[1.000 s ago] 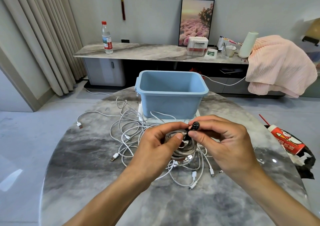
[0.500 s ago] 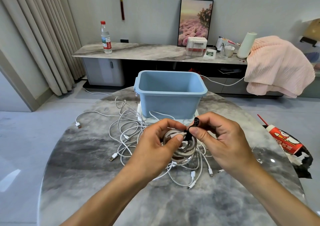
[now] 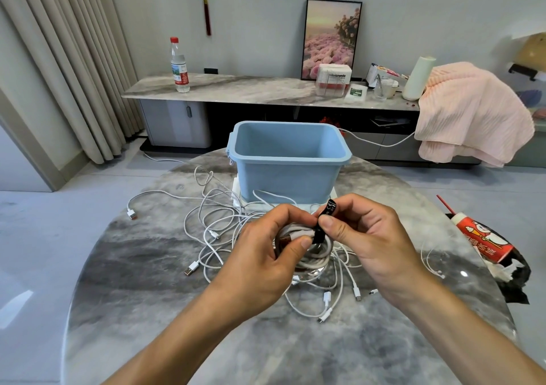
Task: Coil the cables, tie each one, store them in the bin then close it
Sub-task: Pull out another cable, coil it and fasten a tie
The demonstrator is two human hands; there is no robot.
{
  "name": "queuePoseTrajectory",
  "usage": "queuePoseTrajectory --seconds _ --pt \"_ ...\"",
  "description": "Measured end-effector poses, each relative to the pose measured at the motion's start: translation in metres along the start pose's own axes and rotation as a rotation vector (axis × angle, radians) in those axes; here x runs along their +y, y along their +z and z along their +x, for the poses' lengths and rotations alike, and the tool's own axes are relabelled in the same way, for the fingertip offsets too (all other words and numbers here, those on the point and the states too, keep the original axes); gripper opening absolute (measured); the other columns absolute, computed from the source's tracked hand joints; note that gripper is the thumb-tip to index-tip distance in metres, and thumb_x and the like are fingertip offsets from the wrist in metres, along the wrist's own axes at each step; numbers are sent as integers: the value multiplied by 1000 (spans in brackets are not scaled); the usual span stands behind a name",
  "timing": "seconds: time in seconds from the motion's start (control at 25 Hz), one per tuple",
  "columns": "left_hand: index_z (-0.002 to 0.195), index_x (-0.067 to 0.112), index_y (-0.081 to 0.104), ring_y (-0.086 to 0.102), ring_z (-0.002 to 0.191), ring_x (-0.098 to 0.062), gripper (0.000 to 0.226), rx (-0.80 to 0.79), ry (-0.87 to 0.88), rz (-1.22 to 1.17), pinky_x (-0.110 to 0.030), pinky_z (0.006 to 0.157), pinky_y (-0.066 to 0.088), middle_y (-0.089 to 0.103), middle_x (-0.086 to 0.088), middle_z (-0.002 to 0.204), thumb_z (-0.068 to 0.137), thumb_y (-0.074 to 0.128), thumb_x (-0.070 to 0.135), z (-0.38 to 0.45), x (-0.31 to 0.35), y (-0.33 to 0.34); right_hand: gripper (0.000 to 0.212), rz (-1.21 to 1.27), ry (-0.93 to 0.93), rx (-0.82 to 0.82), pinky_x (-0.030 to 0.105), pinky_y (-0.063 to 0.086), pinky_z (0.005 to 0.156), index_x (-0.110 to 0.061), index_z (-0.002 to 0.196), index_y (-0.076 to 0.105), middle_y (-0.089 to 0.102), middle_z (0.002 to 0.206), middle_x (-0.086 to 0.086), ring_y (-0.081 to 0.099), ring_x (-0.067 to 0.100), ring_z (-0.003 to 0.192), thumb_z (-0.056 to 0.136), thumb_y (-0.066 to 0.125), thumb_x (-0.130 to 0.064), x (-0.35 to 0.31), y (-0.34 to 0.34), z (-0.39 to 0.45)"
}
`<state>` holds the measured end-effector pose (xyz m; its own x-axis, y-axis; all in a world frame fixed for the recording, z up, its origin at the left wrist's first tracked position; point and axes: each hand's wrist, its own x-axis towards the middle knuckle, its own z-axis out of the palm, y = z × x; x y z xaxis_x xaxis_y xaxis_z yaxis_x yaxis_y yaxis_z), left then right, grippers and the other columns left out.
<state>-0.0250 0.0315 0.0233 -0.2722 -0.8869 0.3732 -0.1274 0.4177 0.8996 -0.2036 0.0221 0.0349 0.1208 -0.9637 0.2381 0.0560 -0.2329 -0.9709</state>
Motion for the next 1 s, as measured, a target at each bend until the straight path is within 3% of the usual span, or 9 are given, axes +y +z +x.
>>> queuePoseTrajectory --seconds 0.16,0.24,0.32,0.44,0.6,0.8,1.0 --pt "103 27 63 70 89 -19 19 -18 18 -4 -46 82 56 73 3 96 89 62 15 0 1 0 23 43 80 -38 22 53 72 3 85 65 68 80 11 63 16 75 75 72 -16 -3 -3 1" --pt "100 28 59 67 81 -19 17 -25 27 -23 -49 74 54 71 -1 92 89 62 16 -1 2 1 21 59 101 -38 21 54 72 2 84 65 69 81 11 65 16 76 76 75 -14 -5 -4 2" --pt "94 27 53 56 70 -32 14 -33 34 -36 -51 62 48 65 -7 82 89 61 17 -1 3 2 23 66 126 -31 21 55 71 4 83 64 70 82 13 66 17 76 76 80 -12 -5 -5 2" --pt "89 25 50 45 65 -36 15 -51 76 -16 -48 56 41 56 -10 74 90 61 15 0 4 -1 22 73 150 -32 20 54 68 2 83 66 71 80 12 67 15 73 72 81 -11 -10 -4 1" --pt "86 28 50 46 63 -28 20 -88 119 54 -42 54 42 56 -3 72 89 61 12 0 5 -3 23 79 195 -37 20 54 67 -2 86 67 70 79 11 66 15 71 68 75 -14 -15 -4 2" --pt "87 33 49 55 67 -5 27 -126 179 197 -20 61 42 60 21 77 89 61 9 -4 10 -2 21 -1 167 -44 22 53 65 -8 86 65 66 73 7 62 14 67 69 75 -14 -17 -8 1" --pt "89 31 49 63 79 -1 24 -92 220 247 -19 68 48 65 19 88 90 62 11 -2 11 -7 19 -228 94 -151 28 47 67 -14 87 75 67 75 16 58 15 71 80 69 -31 -23 -9 1"
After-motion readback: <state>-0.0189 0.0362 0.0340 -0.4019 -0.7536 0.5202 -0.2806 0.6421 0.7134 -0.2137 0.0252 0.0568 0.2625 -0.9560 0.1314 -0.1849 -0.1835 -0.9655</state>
